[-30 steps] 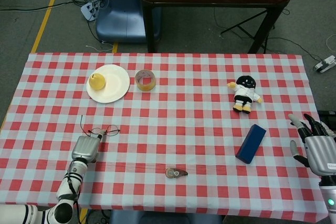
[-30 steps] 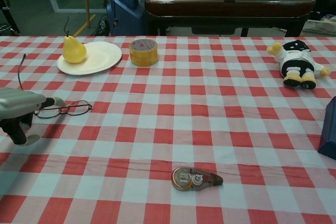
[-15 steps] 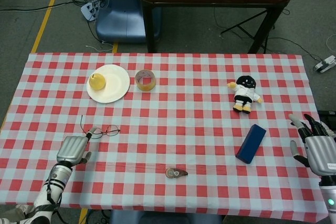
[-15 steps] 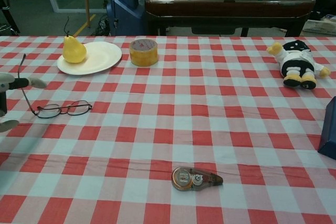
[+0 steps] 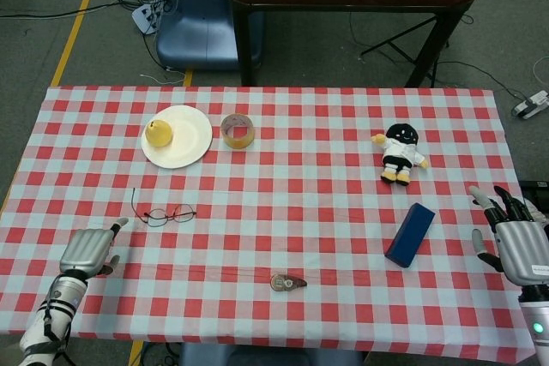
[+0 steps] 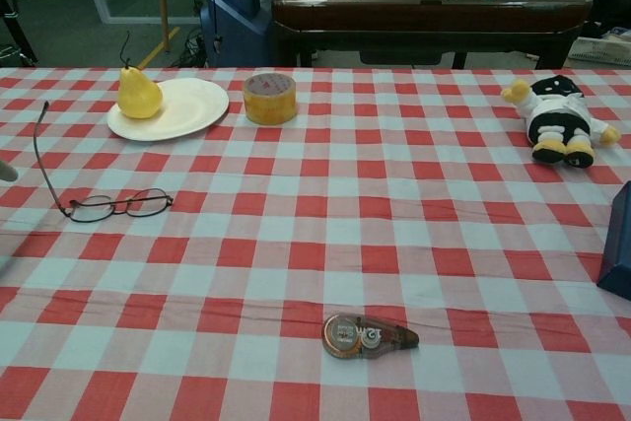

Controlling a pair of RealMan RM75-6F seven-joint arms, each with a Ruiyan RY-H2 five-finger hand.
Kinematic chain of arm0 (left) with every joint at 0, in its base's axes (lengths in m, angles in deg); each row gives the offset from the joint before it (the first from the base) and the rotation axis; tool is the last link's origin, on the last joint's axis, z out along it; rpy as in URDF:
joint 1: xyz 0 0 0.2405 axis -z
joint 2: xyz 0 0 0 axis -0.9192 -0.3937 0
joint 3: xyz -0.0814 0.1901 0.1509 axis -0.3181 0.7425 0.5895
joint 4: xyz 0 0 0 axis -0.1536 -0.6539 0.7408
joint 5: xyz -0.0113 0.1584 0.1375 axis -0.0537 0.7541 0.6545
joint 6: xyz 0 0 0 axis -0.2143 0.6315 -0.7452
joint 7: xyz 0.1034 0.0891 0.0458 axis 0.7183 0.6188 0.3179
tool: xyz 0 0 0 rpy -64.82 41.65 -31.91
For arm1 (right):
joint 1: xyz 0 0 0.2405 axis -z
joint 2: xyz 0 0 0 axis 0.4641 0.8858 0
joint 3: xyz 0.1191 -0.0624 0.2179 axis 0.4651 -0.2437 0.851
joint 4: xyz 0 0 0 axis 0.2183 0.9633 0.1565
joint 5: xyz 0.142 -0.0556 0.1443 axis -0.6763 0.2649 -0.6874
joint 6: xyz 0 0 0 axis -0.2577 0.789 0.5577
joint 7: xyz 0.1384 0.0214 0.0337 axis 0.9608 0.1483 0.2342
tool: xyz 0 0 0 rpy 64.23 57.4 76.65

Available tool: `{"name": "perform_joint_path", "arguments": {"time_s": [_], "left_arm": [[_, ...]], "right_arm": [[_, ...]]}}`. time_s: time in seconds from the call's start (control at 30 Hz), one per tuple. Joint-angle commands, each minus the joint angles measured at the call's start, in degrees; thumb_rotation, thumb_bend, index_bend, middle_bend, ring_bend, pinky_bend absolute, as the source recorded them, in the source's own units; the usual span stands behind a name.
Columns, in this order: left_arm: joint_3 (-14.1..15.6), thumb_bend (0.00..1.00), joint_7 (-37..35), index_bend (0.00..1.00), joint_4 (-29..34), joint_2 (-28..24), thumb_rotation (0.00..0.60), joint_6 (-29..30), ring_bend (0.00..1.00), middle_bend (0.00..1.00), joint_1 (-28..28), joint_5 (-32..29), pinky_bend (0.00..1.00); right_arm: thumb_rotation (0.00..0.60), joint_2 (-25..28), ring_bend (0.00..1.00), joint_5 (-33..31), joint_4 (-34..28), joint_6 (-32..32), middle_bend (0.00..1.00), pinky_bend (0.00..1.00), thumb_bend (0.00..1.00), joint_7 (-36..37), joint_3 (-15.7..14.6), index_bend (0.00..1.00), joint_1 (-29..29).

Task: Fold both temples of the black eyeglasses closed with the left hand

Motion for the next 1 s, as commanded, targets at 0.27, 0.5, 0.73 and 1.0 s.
{"name": "perform_joint_path", "arguments": {"time_s": [0.27, 0.5, 0.73, 1.0], "left_arm": [[-4.2, 0.44, -2.7, 0.00, -3.9, 6.6, 0.600, 2.9, 1.00, 1.00, -1.0, -1.1, 1.00], [-5.5, 0.44, -2.8, 0.00, -3.8, 9.6, 0.600, 4.4, 1.00, 1.00, -1.1, 1.0, 1.00], [-6.4, 0.44, 0.5, 0.00, -3.8, 13.3, 0.600, 5.1, 1.00, 1.00, 0.0, 0.1, 1.00], [-7.1, 0.44, 6.8, 0.00, -6.6, 18.9, 0.600, 5.9, 1.00, 1.00, 2.2, -3.6, 1.00]], "right_arm": [[0.600, 0.0, 0.07, -0.2, -0.1, 0.1, 0.26, 0.14, 0.49, -0.3, 0.0, 0.08, 0.1], [0.600, 0.2, 0.07, -0.2, -0.5, 0.3, 0.26, 0.15, 0.49, -0.6, 0.0, 0.08, 0.3], [0.600, 0.3, 0.07, -0.3, -0.6, 0.4, 0.26, 0.15, 0.49, -0.6, 0.0, 0.08, 0.4], [0.600, 0.4, 0.07, -0.4, -0.7, 0.8, 0.26, 0.15, 0.49, -0.6, -0.1, 0.08, 0.7]]}}
